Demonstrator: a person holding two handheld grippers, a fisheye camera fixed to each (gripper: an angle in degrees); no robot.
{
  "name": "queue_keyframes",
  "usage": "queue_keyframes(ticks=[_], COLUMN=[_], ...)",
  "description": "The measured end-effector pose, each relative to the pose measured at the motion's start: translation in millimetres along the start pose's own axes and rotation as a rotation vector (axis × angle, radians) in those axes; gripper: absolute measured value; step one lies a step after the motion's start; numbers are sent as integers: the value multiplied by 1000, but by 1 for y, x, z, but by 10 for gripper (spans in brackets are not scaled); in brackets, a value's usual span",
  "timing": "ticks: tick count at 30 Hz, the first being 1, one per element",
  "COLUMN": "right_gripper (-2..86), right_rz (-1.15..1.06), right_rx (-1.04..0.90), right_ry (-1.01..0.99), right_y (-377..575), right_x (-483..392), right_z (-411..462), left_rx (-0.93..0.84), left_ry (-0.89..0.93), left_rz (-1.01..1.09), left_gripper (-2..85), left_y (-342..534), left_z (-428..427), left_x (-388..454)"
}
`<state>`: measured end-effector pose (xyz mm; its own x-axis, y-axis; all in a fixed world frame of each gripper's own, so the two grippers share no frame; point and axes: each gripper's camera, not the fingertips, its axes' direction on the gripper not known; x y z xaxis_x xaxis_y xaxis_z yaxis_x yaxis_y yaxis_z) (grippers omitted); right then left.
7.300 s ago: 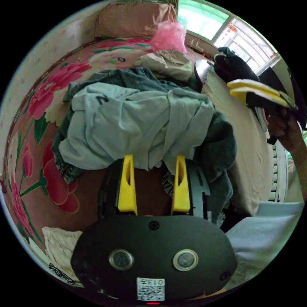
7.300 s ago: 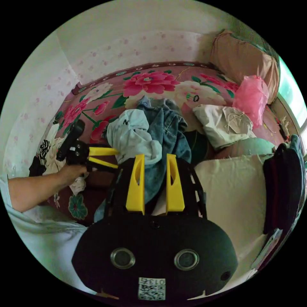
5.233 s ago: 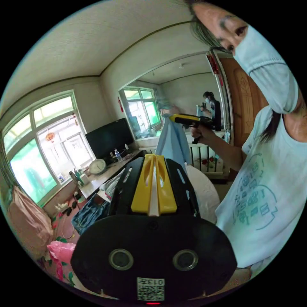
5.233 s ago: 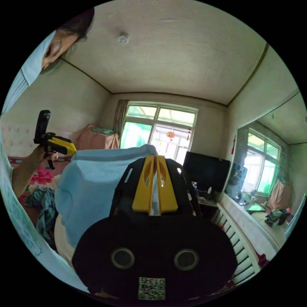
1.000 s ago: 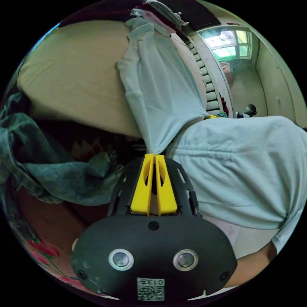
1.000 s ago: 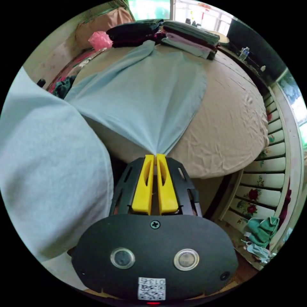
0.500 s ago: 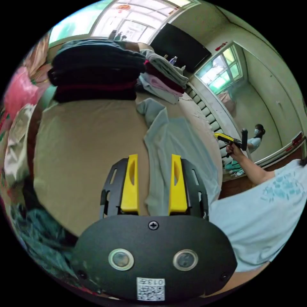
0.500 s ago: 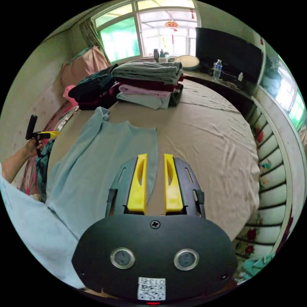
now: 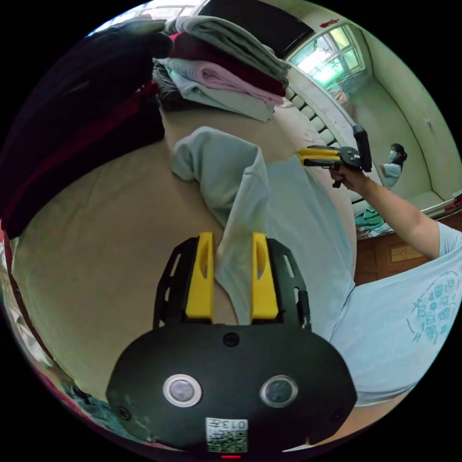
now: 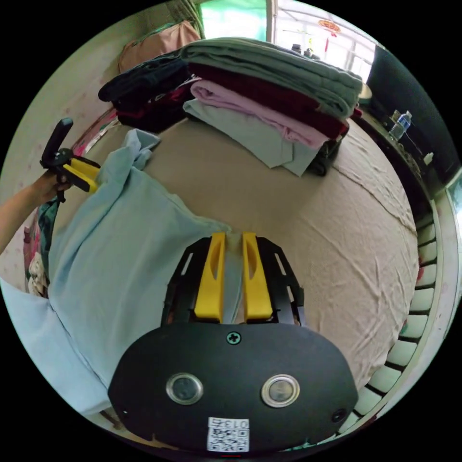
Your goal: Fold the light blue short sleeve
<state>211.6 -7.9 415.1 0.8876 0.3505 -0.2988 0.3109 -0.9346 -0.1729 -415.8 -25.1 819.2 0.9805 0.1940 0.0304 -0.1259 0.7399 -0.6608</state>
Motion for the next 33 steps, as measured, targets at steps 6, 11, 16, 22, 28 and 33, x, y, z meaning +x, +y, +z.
queue_keyframes(ticks=[6, 11, 16, 22, 28, 33], right_gripper=[30, 33, 62, 91, 89, 88], right_rz=[-115, 39, 149, 296, 264, 344], right_rx=[-6, 25, 60, 164, 149, 41], right_ry=[189, 136, 47, 104, 124, 118], right_y=[9, 41, 67, 102, 173, 256], right_x=[-22, 13, 23, 28, -35, -100], right_z=[-4, -10, -2, -42, -70, -79], left_rx=[22, 116, 99, 147, -58, -126], left_ry=[-108, -224, -139, -52, -79, -97], left_rz=[-8, -129, -329, -329, -232, -282], left_gripper=[9, 8, 32, 72, 119, 141], left_y=[10, 49, 88, 123, 182, 231], left_z=[-7, -36, -18, -28, -5, 28], left_x=[2, -25, -64, -55, 11, 51])
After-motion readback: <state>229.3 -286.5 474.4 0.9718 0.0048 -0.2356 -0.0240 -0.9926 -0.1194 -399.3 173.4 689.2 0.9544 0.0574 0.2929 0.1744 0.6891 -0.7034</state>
